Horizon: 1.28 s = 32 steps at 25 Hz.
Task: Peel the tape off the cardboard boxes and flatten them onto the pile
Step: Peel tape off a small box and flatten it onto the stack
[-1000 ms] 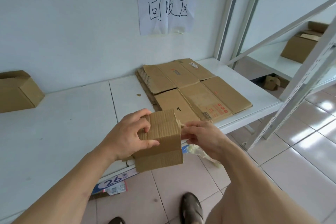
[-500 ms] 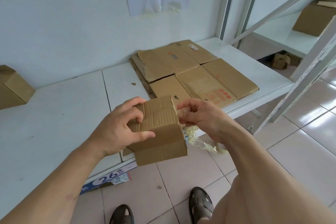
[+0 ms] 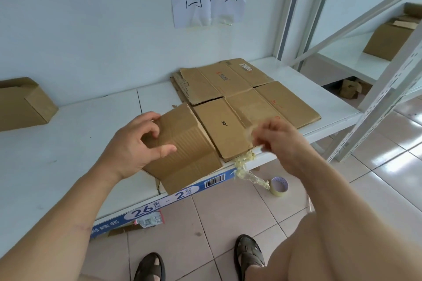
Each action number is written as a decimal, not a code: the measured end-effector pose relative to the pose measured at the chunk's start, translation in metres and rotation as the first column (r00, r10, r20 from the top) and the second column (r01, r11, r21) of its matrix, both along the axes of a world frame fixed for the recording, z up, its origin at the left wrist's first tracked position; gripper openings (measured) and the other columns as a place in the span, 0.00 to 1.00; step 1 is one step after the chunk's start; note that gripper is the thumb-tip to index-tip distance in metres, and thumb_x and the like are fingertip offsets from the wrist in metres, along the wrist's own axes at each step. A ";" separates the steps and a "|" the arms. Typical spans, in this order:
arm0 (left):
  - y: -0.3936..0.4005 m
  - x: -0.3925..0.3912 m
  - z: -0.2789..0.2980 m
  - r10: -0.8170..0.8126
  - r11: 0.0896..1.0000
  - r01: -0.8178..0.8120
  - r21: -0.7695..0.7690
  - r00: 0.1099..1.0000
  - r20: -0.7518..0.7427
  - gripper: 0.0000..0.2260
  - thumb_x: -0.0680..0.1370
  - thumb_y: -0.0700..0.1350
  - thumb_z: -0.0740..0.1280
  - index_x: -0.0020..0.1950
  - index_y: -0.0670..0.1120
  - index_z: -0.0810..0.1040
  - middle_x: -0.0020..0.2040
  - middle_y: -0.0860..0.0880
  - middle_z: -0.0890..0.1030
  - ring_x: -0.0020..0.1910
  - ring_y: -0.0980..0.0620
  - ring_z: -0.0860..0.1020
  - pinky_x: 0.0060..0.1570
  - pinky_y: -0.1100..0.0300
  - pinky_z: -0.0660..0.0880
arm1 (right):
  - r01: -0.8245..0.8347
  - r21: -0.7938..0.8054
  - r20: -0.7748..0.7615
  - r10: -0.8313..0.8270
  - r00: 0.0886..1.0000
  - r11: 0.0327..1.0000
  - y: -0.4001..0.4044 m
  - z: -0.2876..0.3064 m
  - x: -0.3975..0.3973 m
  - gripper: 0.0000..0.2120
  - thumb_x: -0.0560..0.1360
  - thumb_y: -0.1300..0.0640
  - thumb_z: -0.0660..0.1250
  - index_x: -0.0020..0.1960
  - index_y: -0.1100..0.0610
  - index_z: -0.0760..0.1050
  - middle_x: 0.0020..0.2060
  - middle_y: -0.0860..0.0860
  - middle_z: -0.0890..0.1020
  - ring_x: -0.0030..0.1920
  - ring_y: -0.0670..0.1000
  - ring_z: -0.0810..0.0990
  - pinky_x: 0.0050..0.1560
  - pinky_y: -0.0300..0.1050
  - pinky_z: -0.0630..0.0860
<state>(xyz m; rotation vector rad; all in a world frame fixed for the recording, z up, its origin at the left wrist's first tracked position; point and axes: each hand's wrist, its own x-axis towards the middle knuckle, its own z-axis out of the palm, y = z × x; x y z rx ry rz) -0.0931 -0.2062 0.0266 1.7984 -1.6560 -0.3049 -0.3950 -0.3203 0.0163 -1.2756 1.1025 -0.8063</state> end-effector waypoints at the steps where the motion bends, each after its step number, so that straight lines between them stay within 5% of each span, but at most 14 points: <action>1: 0.002 0.001 0.001 0.006 1.000 -0.006 0.001 1.000 -0.008 0.19 0.61 0.61 0.73 0.39 0.50 0.72 0.64 0.61 0.72 0.59 0.58 0.71 0.51 0.76 0.62 | -0.011 0.017 -0.241 0.015 0.971 1.000 0.000 -0.008 -0.003 0.06 0.76 0.64 0.69 0.41 0.57 0.78 0.37 0.53 0.82 0.37 0.50 0.77 0.42 0.45 0.75; 4: 0.005 -0.003 0.002 -0.031 0.999 0.031 0.038 1.000 0.004 0.19 0.62 0.62 0.73 0.39 0.51 0.72 0.64 0.62 0.72 0.58 0.57 0.71 0.51 0.72 0.64 | -0.030 0.082 -0.560 0.071 0.826 0.996 0.001 -0.037 0.010 0.05 0.74 0.63 0.68 0.41 0.57 0.79 0.39 0.54 0.82 0.38 0.52 0.80 0.44 0.47 0.78; 9: 0.009 -0.001 0.006 -0.017 0.998 0.012 0.055 0.995 0.097 0.20 0.64 0.64 0.73 0.40 0.51 0.71 0.62 0.64 0.70 0.55 0.56 0.71 0.49 0.59 0.67 | -0.077 -0.107 -0.824 -0.045 0.565 0.991 0.010 -0.074 0.038 0.07 0.75 0.59 0.63 0.53 0.54 0.71 0.46 0.52 0.80 0.50 0.56 0.80 0.45 0.47 0.74; 12: 0.008 -0.004 0.007 0.005 0.999 -0.014 0.039 0.978 0.207 0.21 0.66 0.67 0.71 0.40 0.52 0.70 0.58 0.60 0.72 0.49 0.53 0.73 0.45 0.55 0.71 | 0.005 -0.071 -0.767 -0.058 0.639 0.997 0.011 -0.084 0.042 0.11 0.73 0.59 0.65 0.54 0.59 0.69 0.45 0.55 0.79 0.48 0.58 0.79 0.42 0.46 0.70; 15: 0.001 -0.007 0.005 0.103 0.994 -0.108 0.000 0.945 0.310 0.20 0.69 0.66 0.69 0.40 0.51 0.68 0.51 0.57 0.73 0.43 0.51 0.74 0.38 0.55 0.71 | 0.024 -0.094 -0.711 -0.083 0.699 0.995 0.016 -0.086 0.040 0.03 0.71 0.58 0.64 0.40 0.56 0.71 0.35 0.52 0.78 0.39 0.55 0.76 0.35 0.44 0.69; 17: -0.003 -0.008 0.004 0.172 0.984 -0.179 -0.008 0.928 0.331 0.20 0.70 0.67 0.68 0.40 0.52 0.67 0.47 0.57 0.71 0.39 0.52 0.73 0.34 0.57 0.66 | -0.002 -0.112 -0.689 -0.076 0.720 0.994 0.022 -0.084 0.038 0.10 0.74 0.54 0.66 0.36 0.57 0.71 0.30 0.52 0.75 0.33 0.53 0.73 0.31 0.43 0.66; 24: -0.005 -0.014 0.004 0.298 0.947 -0.321 0.022 0.901 0.315 0.20 0.72 0.67 0.67 0.41 0.52 0.66 0.50 0.55 0.71 0.42 0.51 0.73 0.39 0.56 0.65 | 0.027 -0.156 -0.706 -0.130 0.696 0.987 0.026 -0.089 0.047 0.18 0.73 0.42 0.72 0.45 0.54 0.69 0.37 0.51 0.79 0.36 0.50 0.74 0.33 0.46 0.68; 29: -0.003 -0.010 0.006 0.345 0.904 -0.406 0.132 0.877 0.334 0.20 0.73 0.69 0.62 0.44 0.53 0.68 0.52 0.53 0.72 0.48 0.50 0.73 0.42 0.55 0.68 | -0.099 -0.268 -0.884 -0.204 0.421 0.958 0.033 -0.084 0.057 0.32 0.69 0.24 0.60 0.51 0.53 0.71 0.47 0.50 0.80 0.51 0.55 0.78 0.51 0.51 0.72; 32: -0.004 -0.006 0.006 0.298 0.880 -0.398 0.259 0.888 0.350 0.21 0.75 0.69 0.57 0.53 0.53 0.73 0.60 0.52 0.72 0.57 0.48 0.72 0.48 0.53 0.70 | -0.213 -0.311 -0.933 -0.254 0.257 0.926 0.044 -0.078 0.070 0.39 0.72 0.23 0.50 0.60 0.56 0.72 0.55 0.53 0.77 0.58 0.56 0.76 0.57 0.52 0.68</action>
